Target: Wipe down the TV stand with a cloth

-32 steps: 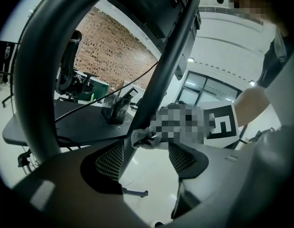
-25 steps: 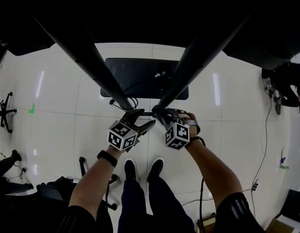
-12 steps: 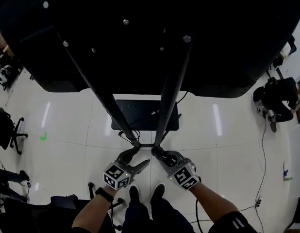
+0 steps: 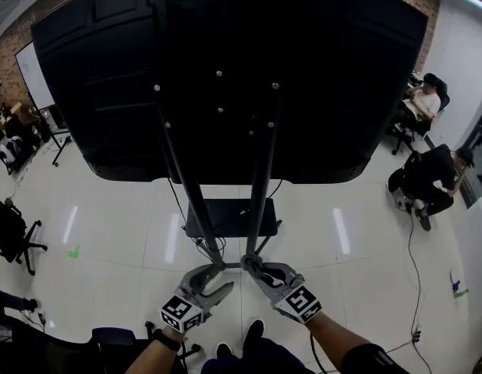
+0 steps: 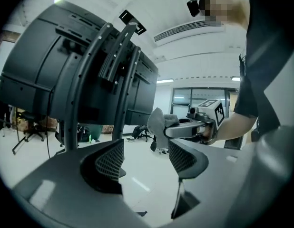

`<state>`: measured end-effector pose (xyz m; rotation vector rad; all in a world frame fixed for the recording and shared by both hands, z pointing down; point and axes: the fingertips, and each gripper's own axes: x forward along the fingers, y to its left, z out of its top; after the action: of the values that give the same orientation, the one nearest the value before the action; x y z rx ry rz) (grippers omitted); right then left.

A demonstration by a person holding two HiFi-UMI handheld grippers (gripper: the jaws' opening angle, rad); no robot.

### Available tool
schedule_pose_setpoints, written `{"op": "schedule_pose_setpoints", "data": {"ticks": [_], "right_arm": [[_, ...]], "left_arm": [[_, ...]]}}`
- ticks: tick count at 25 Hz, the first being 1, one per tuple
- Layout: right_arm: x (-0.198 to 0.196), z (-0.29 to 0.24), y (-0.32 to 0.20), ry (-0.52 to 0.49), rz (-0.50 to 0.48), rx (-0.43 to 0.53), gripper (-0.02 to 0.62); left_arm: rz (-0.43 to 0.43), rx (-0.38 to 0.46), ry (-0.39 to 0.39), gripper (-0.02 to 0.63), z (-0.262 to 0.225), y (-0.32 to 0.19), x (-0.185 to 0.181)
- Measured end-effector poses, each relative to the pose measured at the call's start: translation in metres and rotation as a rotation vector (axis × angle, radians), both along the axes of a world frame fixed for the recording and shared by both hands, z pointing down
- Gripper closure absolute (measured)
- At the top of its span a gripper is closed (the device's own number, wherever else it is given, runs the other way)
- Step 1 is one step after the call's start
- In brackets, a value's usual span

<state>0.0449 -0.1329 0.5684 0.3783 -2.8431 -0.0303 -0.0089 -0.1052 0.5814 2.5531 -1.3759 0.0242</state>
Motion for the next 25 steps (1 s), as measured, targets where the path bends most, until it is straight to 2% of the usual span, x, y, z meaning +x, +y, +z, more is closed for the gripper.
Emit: {"op": "schedule_pose_setpoints", "data": {"ticks": [6, 9, 16, 19, 25], "right_arm": [[0.014, -0.059, 0.064, -0.115, 0.078, 0.007, 0.558], [0.022, -0.074, 0.1, -0.141, 0.111, 0.002, 0.558], [0.058, -0.083, 0.176, -0.194, 0.186, -0.018, 0.558], [0.069, -0.087, 0.197, -0.202, 0.204, -0.008, 0.558], [0.08, -0.094, 0.217, -0.225, 0.175, -0.015, 0.56]], "left_arm": [[0.02, 0.074, -0.022, 0.288, -0.059, 0.071, 0.001], [0.052, 0.117, -0.048, 0.288, -0.073, 0.112, 0.004], [0.095, 0.156, -0.01, 0.29, -0.094, 0.19, 0.016], [0.086, 0.15, 0.009, 0.291, -0.099, 0.211, 0.017], [0.046, 0.166, 0.033, 0.293, -0.109, 0.228, 0.024]]}}
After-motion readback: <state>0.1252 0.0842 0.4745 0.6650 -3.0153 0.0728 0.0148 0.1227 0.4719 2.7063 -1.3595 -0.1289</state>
